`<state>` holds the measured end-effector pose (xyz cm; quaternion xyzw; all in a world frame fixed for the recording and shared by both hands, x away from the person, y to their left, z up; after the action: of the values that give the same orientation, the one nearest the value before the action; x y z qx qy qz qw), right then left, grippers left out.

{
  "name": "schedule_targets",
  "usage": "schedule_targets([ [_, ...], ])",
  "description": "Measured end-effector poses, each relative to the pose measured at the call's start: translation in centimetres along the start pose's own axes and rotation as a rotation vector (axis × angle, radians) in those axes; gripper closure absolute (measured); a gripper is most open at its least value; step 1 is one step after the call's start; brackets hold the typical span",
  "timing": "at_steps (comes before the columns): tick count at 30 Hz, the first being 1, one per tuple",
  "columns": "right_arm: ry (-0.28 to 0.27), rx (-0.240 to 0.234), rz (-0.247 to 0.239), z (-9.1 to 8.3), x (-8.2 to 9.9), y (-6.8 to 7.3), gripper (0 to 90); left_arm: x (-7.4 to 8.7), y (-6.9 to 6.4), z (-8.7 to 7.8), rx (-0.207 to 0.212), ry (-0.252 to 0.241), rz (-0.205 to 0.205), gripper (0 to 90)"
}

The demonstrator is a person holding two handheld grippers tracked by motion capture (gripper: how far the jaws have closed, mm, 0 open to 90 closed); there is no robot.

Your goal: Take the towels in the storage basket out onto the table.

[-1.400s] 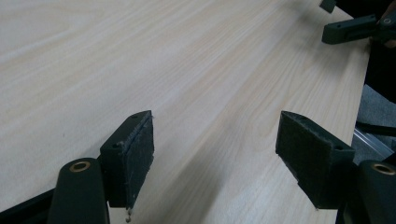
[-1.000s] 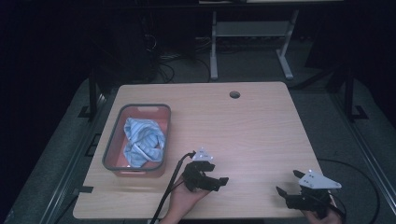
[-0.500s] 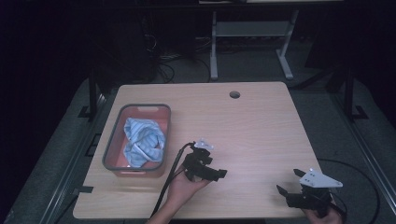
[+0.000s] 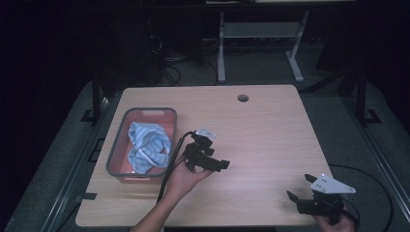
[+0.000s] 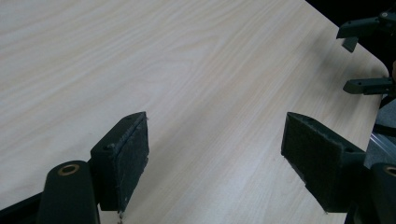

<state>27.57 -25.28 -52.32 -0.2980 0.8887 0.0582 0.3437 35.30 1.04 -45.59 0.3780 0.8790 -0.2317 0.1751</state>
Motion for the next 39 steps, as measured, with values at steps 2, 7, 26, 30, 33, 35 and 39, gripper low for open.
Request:
schedule_targets([
  [2, 0.001, -0.001, 0.001, 0.0, 0.0, 0.0, 15.1, -0.3, 0.3, -0.6, -0.002, -0.006, -0.005, 22.6],
  [7, 0.002, 0.002, -0.001, 0.0, 0.0, -0.1, 15.1, -0.6, 1.1, -1.5, 0.013, -0.030, -0.044, 22.7],
  [26, 0.001, 0.002, 0.003, 0.0, 0.0, 0.0, 15.1, -0.3, 4.5, -6.3, -0.063, -0.059, -0.088, 24.1],
  [30, 0.003, 0.005, 0.004, 0.0, 0.0, -0.1, 15.1, 0.2, 5.6, -7.4, -0.083, -0.060, -0.109, 24.4],
  [33, 0.001, 0.006, 0.004, 0.0, 0.0, -0.1, 15.1, 0.1, 6.4, -8.5, -0.062, -0.095, -0.143, 24.4],
  [35, 0.002, 0.006, 0.003, 0.0, 0.0, -0.1, 15.1, 0.1, 7.0, -9.0, -0.062, -0.102, -0.156, 24.3],
  [39, 0.000, 0.008, 0.004, -0.1, 0.0, -0.2, 15.1, 0.3, 8.1, -10.0, -0.064, -0.114, -0.185, 24.3],
])
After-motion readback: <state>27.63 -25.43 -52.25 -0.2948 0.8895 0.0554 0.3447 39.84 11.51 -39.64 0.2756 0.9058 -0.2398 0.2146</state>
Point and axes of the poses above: each handheld gripper's, and its own axes: z roughly forward along the jaws, x roughly out of its underside, y roughly to its left, the point moved 10 cm from there along z, roughly forward along the jaws, and after that the axes turned 12 degrees about y, right-handed, at the moved point
